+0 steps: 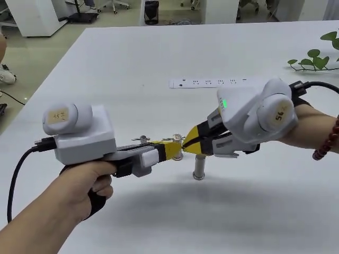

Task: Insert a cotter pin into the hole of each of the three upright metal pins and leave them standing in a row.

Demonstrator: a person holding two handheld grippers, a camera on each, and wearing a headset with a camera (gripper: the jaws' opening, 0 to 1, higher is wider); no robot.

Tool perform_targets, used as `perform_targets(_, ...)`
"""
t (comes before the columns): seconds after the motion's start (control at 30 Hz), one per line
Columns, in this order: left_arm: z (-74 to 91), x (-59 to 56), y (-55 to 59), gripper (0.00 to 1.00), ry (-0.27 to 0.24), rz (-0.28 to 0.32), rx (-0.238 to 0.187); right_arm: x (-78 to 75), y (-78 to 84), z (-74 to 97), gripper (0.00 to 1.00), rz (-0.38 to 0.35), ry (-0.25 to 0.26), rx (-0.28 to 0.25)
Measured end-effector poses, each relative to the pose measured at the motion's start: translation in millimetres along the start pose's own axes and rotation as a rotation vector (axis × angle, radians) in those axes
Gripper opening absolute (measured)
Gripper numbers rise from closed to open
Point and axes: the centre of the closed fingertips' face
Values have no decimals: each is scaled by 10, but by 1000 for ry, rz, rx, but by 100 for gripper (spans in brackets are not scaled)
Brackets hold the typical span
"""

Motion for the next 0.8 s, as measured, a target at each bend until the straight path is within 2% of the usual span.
perform_targets(0.17,11,0,-20,0,0,-27,-7,3,-16,1,0,-64,-2,-24)
perform_targets(0.37,43,-33,-3,0,15,-73,2,-9,49,3,0,-212,-14,-68)
perform_targets(0.43,49,-43,-4,0,19,-95,2,-24,85,-5,0,-275,-17,-87)
perform_targets(0.57,69,-52,8,0,29,-141,8,35,92,28,3,-455,-42,-132)
perform_targets(0.63,80,-60,23,0,40,-169,14,31,104,39,5,-516,-37,-153)
perform_targets(0.67,83,-62,28,0,41,-178,16,45,96,41,6,-533,-45,-167)
perform_targets(0.77,99,-70,48,0,51,-216,25,100,93,52,7,-644,-86,-202)
perform_targets(0.8,106,-74,53,0,55,-232,26,110,89,53,7,-653,-92,-206)
Point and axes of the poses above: the centre of the closed fingertips' face, and the gripper's own axes: z roughly backward along the fingers, x roughly to its left, y roughly out of its underside, and after that the axes turned 8 degrees about -z, right-handed
